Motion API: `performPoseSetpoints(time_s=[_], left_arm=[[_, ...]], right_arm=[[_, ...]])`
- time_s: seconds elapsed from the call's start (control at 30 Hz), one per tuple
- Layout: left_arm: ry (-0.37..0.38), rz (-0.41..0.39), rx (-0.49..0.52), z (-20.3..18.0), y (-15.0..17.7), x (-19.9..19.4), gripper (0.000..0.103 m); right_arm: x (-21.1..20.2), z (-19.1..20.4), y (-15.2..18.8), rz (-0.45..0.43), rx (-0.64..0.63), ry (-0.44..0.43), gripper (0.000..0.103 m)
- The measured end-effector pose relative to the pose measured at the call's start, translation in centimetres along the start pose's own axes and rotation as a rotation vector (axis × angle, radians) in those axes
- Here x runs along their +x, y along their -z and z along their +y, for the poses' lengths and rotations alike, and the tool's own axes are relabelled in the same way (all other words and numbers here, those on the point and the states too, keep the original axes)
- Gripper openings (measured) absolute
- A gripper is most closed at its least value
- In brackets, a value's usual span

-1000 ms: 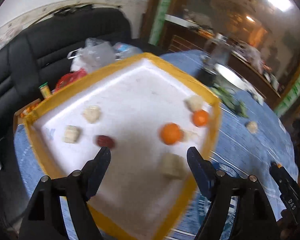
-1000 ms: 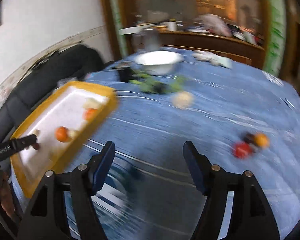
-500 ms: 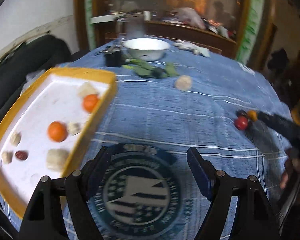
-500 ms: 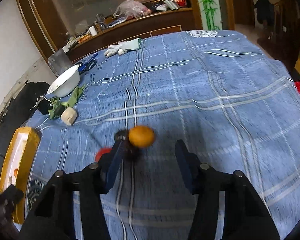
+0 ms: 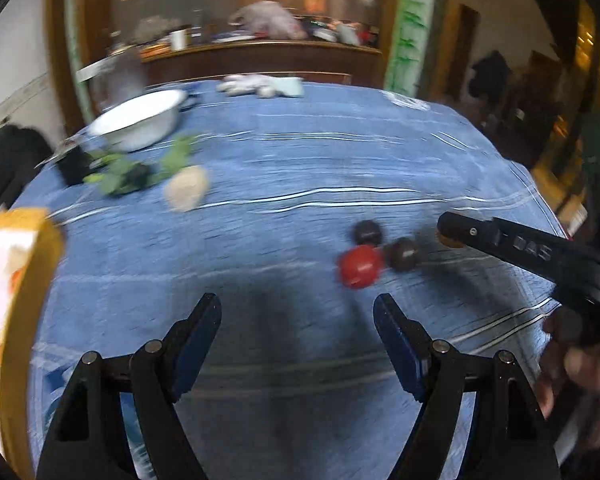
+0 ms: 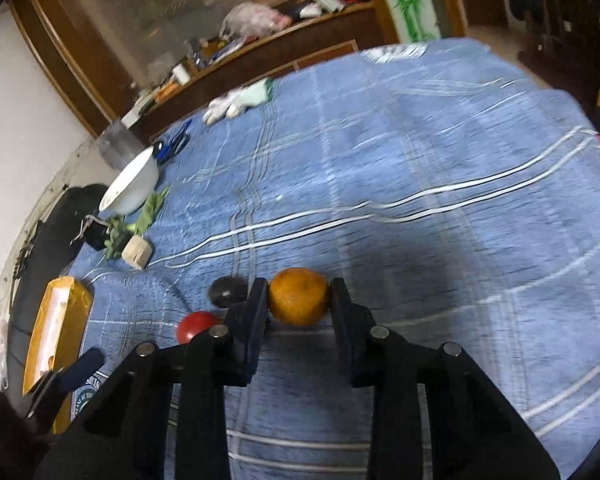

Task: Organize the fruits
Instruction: 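Grasp small orange with right tool while left tool grasps red ball, then carry red ball toward tray with left tool while right tool carries orange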

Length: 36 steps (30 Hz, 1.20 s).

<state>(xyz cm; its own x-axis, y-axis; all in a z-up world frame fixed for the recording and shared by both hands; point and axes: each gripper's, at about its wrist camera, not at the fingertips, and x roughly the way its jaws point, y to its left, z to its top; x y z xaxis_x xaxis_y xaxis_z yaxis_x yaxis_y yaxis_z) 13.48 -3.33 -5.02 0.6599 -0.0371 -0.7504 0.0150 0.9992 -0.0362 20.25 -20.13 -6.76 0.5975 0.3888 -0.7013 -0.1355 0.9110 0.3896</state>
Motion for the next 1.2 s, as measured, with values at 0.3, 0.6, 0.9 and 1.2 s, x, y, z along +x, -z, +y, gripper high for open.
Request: performPoseSetpoints(time_s=[0.3, 0.6, 0.9, 1.2], left_arm=[[0.012, 0.042, 0.086, -2.7, -1.3, 4.0, 0.028], [0.007, 0.035, 0.031, -0.5, 0.1, 1.3, 0.027], [-0.048, 0.024, -0.024, 3.2, 3.1, -3.2, 0.027], [-0.074, 0.015, -0.070, 5.8, 5.2, -5.7, 0.027]], right_arm=[[-1.3, -2.0, -0.3, -0.050, 0.051, -0.055, 0.033], [-1.3, -1.1, 0.1, -0.048, -0.005, -0.040, 0.033], [-2.4, 2.7, 2.0, -0.038, -0.144, 0.014, 0.033], [-4.8, 6.7, 6.5, -0.007, -0.236, 0.010, 0.033]])
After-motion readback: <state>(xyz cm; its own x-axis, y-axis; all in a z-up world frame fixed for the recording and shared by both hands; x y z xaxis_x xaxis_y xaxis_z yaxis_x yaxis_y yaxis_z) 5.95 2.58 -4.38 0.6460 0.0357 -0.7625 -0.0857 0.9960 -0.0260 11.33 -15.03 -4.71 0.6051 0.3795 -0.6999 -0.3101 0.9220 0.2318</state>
